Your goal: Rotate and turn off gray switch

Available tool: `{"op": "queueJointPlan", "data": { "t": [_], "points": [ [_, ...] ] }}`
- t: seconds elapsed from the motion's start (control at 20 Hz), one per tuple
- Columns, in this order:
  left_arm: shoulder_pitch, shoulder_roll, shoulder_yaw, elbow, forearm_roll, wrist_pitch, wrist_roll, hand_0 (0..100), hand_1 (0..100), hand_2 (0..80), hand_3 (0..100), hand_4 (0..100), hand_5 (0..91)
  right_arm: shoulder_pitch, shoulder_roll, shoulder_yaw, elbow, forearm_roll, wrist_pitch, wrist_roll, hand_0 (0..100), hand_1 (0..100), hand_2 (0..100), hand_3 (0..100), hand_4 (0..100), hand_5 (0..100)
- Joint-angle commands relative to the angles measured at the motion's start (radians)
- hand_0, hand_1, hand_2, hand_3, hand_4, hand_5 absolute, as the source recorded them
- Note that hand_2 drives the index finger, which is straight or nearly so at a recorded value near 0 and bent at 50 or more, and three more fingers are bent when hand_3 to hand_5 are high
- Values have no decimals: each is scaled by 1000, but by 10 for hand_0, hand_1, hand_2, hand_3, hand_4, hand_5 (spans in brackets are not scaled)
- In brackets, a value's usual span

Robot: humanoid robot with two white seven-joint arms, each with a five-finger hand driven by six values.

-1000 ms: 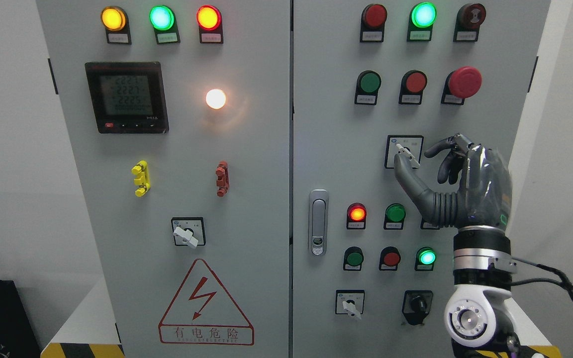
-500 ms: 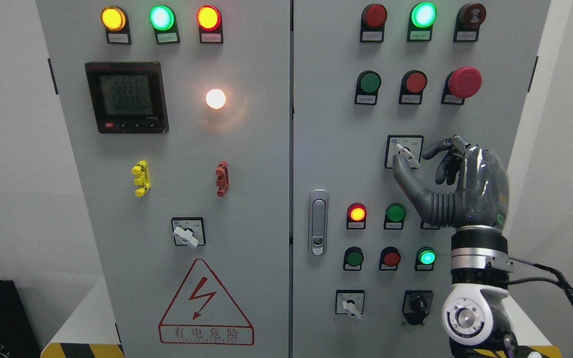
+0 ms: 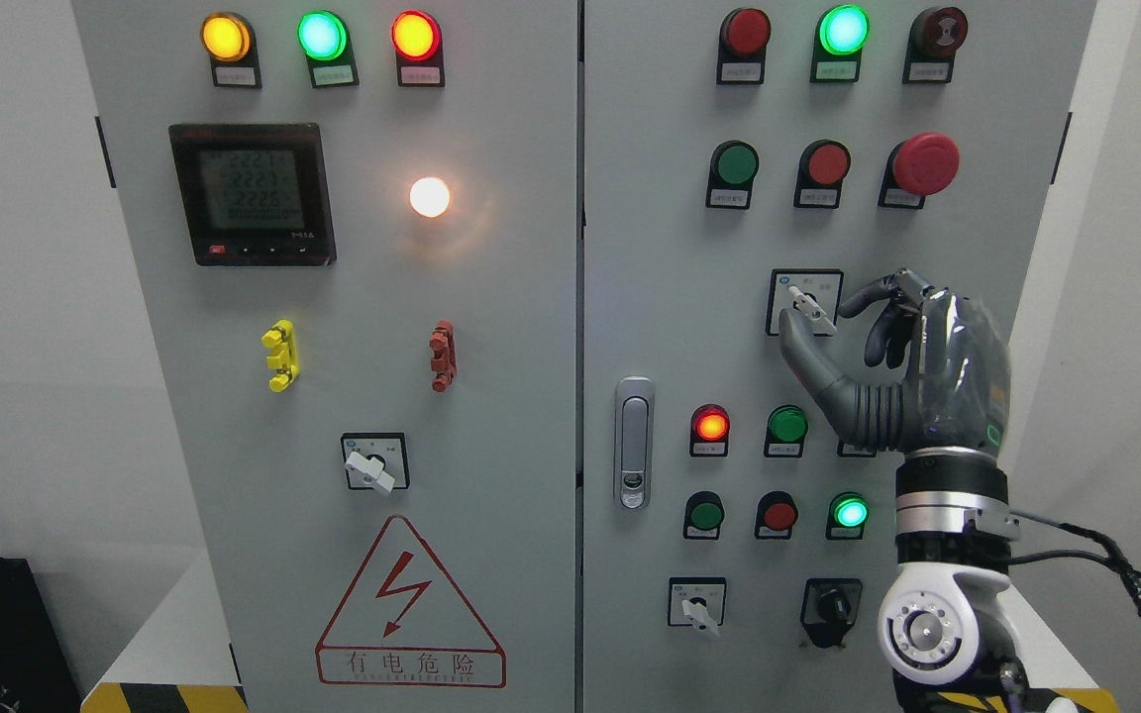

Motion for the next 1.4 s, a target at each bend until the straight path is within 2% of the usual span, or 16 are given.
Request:
{"op": "queueJointPlan", "data": {
  "t": [0.0, 1.35],
  "points": [
    [-9, -1, 8, -25, 20, 0, 0, 120, 389, 0, 0, 0, 0, -4, -8, 1, 13, 1, 1, 1, 82, 442, 596, 953, 1000, 1000],
    [-9, 1, 8, -25, 20, 0, 0, 120, 389, 0, 0, 0, 0, -19, -8, 5, 32, 21, 3, 6, 117, 433, 626, 956, 1000, 1000]
  ]
}}
